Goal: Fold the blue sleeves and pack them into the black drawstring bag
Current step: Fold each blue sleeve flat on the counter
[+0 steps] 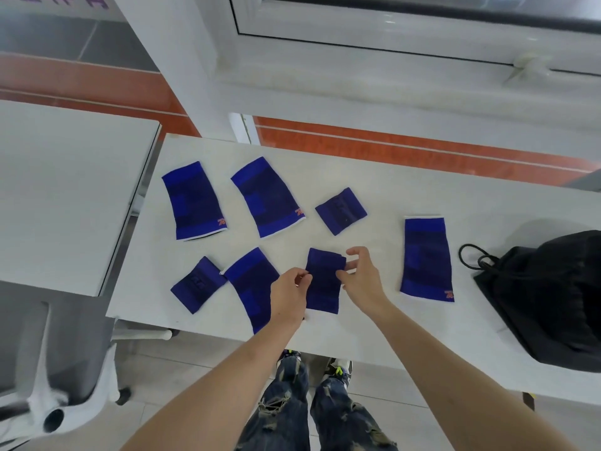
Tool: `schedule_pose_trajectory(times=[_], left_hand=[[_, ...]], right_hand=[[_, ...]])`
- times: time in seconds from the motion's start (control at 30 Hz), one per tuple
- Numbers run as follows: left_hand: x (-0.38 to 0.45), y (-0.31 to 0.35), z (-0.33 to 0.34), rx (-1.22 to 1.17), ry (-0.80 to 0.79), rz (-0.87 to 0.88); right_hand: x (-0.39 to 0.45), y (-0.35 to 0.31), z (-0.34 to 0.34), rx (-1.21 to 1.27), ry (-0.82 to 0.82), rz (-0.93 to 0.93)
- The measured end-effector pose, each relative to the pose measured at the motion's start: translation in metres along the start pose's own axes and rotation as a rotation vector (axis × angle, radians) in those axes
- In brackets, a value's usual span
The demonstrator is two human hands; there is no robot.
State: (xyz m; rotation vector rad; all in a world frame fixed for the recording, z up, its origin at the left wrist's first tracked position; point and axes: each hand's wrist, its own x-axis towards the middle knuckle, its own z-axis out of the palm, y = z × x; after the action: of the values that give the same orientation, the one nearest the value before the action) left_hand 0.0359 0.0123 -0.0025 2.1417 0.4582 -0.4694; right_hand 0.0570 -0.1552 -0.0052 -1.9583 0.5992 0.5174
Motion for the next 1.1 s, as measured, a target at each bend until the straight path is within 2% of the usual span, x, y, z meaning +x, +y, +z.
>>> schedule_pose_trajectory(times=[0.27,0.5,0.7,1.0,1.1], left_hand=[[0.023,-0.005,0.005,0.156,0.008,-0.025],[0.028,-0.006,0.012,0.161,-0.010,-0.043],[0.033,0.005,0.015,0.176,-0.011,-0.025],[0.033,0.015,0.014,-0.156,-0.208,-0.065],[0.032,0.025,0.010,-0.270,-0.262,-0.052]], right_hand=[[0.014,0.003,0.020,-0.128,0.075,-0.033],[0.022,0.014,0.029,-0.125,0.154,0.010],[0.025,0.013,0.027,-0.061,0.158,0.050],[0.022,0.018,-0.002,0.110,0.011,0.090],[0.018,0.012,-0.016,0.292,-0.036,0.119]])
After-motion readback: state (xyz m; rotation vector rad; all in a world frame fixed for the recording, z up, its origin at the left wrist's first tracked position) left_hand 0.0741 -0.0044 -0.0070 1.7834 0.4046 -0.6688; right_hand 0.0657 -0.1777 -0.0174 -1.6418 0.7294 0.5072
